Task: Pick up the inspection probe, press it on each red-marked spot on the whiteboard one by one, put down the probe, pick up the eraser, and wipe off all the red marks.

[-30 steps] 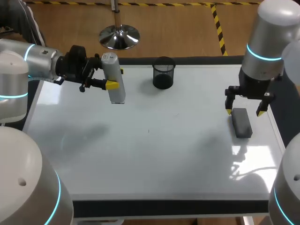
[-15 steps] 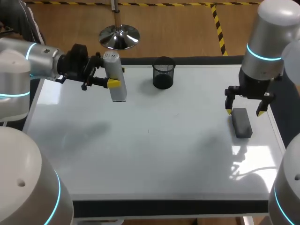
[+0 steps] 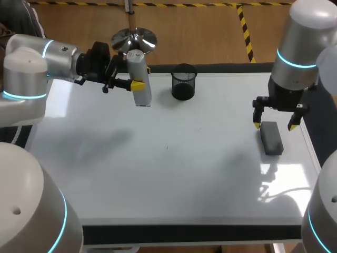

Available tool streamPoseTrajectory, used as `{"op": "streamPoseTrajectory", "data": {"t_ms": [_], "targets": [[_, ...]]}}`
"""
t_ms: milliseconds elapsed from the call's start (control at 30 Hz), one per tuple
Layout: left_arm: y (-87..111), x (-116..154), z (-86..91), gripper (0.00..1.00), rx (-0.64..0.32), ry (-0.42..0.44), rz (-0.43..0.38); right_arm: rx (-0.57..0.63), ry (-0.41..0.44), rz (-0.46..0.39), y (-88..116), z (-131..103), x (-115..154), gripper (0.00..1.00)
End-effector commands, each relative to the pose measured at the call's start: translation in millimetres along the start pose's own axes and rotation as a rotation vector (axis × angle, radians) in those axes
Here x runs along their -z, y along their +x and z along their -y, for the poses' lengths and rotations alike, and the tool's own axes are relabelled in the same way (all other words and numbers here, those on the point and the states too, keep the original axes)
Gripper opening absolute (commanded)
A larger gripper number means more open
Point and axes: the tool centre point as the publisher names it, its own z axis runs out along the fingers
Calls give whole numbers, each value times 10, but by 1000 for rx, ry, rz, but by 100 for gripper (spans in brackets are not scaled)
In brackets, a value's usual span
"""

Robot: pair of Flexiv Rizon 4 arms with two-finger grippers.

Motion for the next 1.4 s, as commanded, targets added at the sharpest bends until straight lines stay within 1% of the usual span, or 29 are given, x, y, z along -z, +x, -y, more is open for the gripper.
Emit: {"op": "streamPoseTrajectory", "data": {"t_ms": [33, 200, 333, 667, 867, 1000, 1233, 1400], "targets": [[-170, -74, -72, 0, 0, 21, -33, 1, -1, -1, -9, 5, 13, 100], [-298, -136, -128, 0, 9, 28, -56, 1, -1, -1, -9, 5, 13, 100], [-405, -167, -141, 0, 10, 28, -81, 1, -1, -1, -9, 5, 13, 100], [-657, -302, -81, 0, 11, 25, -141, 1, -1, -1, -9, 5, 13, 100], [-833, -363, -11, 0, 5, 20, -176, 1, -1, -1, -9, 5, 13, 100], [-952, -404, 66, 0, -4, 12, -205, 1, -1, -1, -9, 5, 13, 100], [-1104, -473, 202, 0, -11, 1, -260, 1, -1, -1, -9, 5, 13, 100], [-1202, -498, 282, 0, -16, -22, -293, 1, -1, -1, -9, 5, 13, 100]]}}
